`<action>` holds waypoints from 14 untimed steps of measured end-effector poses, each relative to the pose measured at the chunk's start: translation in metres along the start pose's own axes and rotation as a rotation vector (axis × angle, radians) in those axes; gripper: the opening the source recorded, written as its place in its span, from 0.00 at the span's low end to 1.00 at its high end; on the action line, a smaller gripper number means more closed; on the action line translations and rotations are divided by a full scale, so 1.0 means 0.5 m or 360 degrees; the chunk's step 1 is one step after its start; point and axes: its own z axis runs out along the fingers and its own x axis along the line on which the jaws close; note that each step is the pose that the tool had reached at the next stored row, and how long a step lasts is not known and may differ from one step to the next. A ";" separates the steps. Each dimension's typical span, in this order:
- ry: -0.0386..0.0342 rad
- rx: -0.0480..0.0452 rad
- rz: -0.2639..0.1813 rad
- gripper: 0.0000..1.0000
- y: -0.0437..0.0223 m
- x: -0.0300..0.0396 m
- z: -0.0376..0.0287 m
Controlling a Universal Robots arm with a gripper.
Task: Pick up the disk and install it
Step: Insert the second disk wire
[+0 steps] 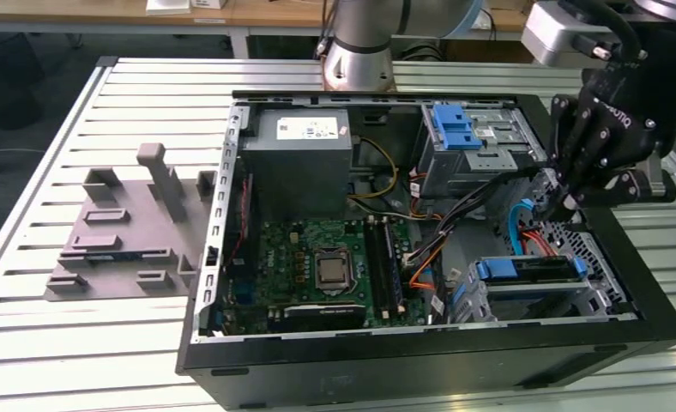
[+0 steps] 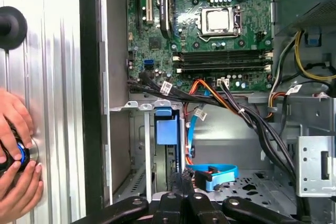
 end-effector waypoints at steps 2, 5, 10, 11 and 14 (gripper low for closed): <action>0.0000 0.0000 0.0000 0.11 0.001 -0.007 -0.001; 0.0001 0.0000 0.0000 0.11 0.002 -0.025 -0.002; 0.0014 0.0001 0.0000 0.11 0.002 -0.029 -0.001; 0.0021 0.0001 0.0000 0.11 0.002 -0.029 0.000; 0.0037 0.0005 0.0000 0.11 0.002 -0.033 0.004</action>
